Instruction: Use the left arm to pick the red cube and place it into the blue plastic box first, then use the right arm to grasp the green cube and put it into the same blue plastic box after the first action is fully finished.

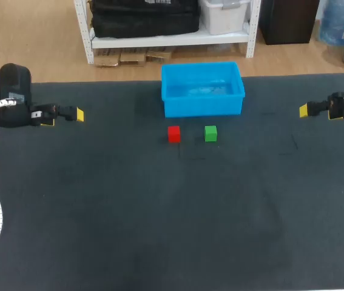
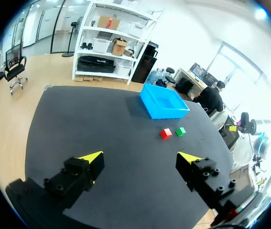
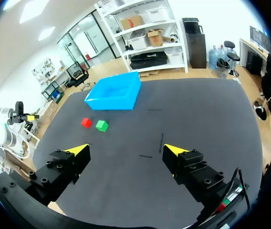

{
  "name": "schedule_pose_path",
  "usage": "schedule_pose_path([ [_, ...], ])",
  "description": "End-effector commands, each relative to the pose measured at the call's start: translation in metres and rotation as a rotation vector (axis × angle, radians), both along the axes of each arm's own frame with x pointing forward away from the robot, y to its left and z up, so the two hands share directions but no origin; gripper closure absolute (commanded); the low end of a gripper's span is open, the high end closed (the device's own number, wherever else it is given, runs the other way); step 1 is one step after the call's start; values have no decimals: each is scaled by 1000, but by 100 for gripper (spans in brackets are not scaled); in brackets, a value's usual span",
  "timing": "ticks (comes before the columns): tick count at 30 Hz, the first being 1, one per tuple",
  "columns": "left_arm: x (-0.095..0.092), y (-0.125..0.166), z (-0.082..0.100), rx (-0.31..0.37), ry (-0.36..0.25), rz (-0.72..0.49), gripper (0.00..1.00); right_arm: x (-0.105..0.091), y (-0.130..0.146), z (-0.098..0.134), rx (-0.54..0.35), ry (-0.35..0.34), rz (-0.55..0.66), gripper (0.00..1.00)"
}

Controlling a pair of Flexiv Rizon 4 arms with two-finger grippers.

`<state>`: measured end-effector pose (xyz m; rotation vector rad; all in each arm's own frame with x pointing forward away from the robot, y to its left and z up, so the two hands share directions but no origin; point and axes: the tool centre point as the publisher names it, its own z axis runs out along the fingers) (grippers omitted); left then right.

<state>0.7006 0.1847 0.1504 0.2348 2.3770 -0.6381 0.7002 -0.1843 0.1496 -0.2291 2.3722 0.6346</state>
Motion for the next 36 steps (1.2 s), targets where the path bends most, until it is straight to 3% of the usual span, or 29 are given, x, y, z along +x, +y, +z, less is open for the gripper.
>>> schedule_pose_path([
  [1,0,1,0,-1,-1,0,0,0,0,0,0,0,1,0],
  [17,-1,-1,2,-4,-2,3,0,0,0,0,0,0,1,0],
  [24,2,-8,10,20,-1,-1,0,0,0,0,0,0,1,0],
  [36,12,-24,17,99,58,27,0,0,0,0,0,0,1,0],
])
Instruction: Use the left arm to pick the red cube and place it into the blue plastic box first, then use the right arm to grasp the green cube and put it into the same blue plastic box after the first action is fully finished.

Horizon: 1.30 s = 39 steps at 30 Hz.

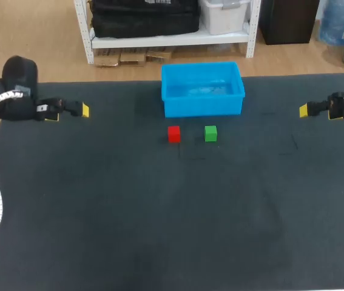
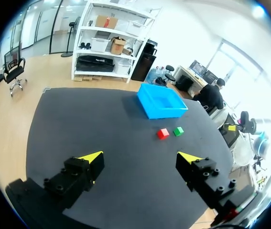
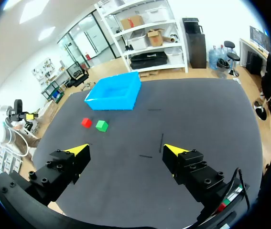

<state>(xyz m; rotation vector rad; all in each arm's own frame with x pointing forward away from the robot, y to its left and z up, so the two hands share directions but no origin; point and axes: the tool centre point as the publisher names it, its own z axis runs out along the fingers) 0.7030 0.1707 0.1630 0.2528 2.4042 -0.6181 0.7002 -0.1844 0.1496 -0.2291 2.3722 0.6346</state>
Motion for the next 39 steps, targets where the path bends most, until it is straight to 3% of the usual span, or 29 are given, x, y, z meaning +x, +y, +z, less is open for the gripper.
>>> schedule_pose_path([
  [1,10,-11,5,77,45,40,0,0,0,0,0,0,1,0],
  [19,22,-46,12,136,92,63,0,0,0,0,0,0,1,0],
  [39,46,-90,7,220,170,108,0,0,0,0,0,0,1,0],
])
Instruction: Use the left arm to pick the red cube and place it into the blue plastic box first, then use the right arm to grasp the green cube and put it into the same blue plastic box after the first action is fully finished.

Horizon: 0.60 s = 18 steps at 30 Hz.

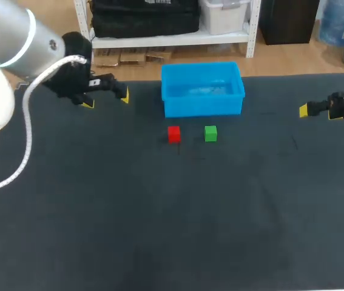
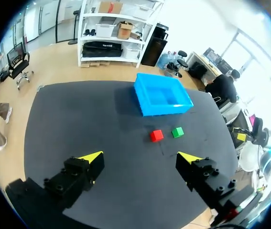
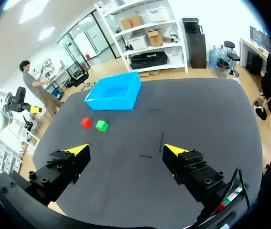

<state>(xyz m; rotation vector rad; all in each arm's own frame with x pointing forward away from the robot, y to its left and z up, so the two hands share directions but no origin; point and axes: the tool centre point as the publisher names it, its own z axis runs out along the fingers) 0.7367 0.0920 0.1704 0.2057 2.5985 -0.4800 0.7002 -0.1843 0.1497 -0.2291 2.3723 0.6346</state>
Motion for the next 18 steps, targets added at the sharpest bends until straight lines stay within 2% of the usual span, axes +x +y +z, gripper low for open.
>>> schedule_pose_path([
  [1,14,-13,-1,99,12,58,0,0,0,0,0,0,1,0],
  [12,33,-37,-6,125,35,85,0,0,0,0,0,0,1,0],
  [18,41,-52,-11,173,89,87,0,0,0,0,0,0,1,0],
])
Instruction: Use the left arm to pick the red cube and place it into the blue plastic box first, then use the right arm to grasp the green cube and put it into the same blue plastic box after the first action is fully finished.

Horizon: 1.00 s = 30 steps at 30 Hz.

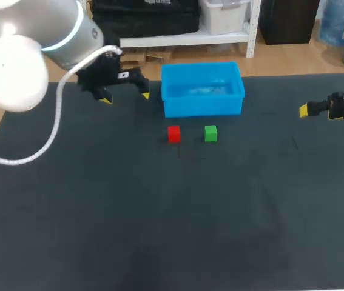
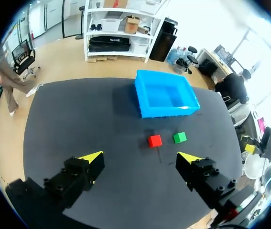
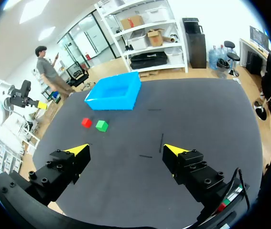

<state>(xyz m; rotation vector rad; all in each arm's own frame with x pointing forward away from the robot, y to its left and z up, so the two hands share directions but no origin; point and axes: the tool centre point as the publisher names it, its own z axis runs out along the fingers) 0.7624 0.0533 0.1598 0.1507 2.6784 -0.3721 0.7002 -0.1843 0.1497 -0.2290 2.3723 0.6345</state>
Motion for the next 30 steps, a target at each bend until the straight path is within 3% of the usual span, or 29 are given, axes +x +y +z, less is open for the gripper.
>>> schedule_pose_path([
  [1,16,-16,-1,100,34,33,0,0,0,0,0,0,1,0],
  [12,28,-33,-4,187,99,39,0,0,0,0,0,0,1,0],
  [30,42,-59,-10,226,131,62,0,0,0,0,0,0,1,0],
])
